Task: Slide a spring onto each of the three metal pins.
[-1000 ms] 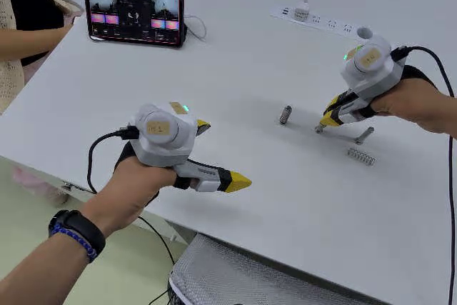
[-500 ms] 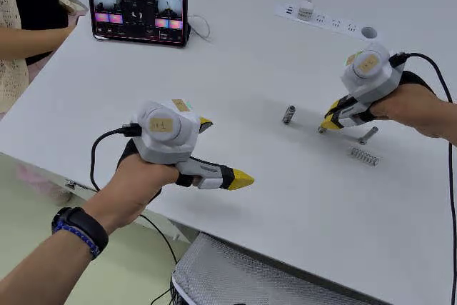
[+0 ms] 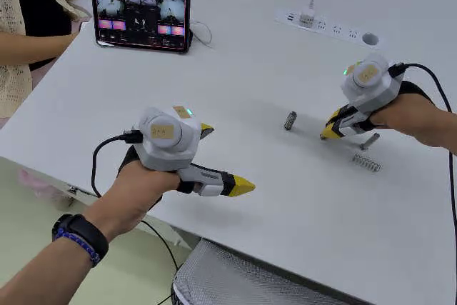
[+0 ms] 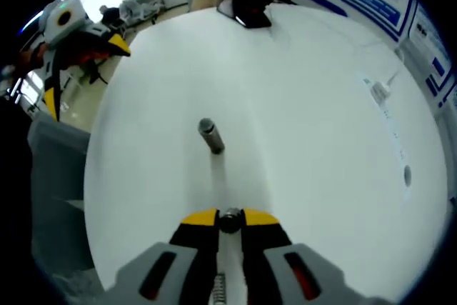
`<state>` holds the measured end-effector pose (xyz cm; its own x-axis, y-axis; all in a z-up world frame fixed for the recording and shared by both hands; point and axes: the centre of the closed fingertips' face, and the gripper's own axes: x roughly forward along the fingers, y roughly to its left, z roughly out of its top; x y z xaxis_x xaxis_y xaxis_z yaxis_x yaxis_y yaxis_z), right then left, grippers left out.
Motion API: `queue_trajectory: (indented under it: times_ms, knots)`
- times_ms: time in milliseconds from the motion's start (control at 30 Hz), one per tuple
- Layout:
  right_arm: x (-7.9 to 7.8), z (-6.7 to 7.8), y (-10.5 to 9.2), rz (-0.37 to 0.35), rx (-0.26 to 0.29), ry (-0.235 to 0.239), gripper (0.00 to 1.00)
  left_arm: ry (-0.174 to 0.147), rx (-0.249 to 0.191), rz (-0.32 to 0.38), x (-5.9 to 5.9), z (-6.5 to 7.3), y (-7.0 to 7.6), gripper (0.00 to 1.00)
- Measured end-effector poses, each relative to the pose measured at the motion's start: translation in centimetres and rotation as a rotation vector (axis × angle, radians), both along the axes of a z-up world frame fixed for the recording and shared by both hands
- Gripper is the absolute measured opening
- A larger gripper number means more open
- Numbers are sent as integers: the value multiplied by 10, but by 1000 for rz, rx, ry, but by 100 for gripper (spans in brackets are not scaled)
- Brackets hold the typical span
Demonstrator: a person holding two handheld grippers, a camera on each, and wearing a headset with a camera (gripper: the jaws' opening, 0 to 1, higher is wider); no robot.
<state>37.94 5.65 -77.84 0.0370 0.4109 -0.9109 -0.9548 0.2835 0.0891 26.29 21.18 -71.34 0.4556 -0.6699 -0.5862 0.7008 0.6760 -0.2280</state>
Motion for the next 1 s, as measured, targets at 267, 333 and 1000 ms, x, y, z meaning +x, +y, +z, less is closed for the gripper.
queue_trajectory:
  times_ms: [267,333,1000]
  knots:
    - [3,5,-4,-28,15,-8,25,-3,-5,3,-1,2,0,88]
    - [2,6,-5,-40,25,-6,29,-3,-5,3,-1,2,0,88]
    - [-5,27,-15,-231,176,-9,42,-17,-15,12,-3,11,0,88]
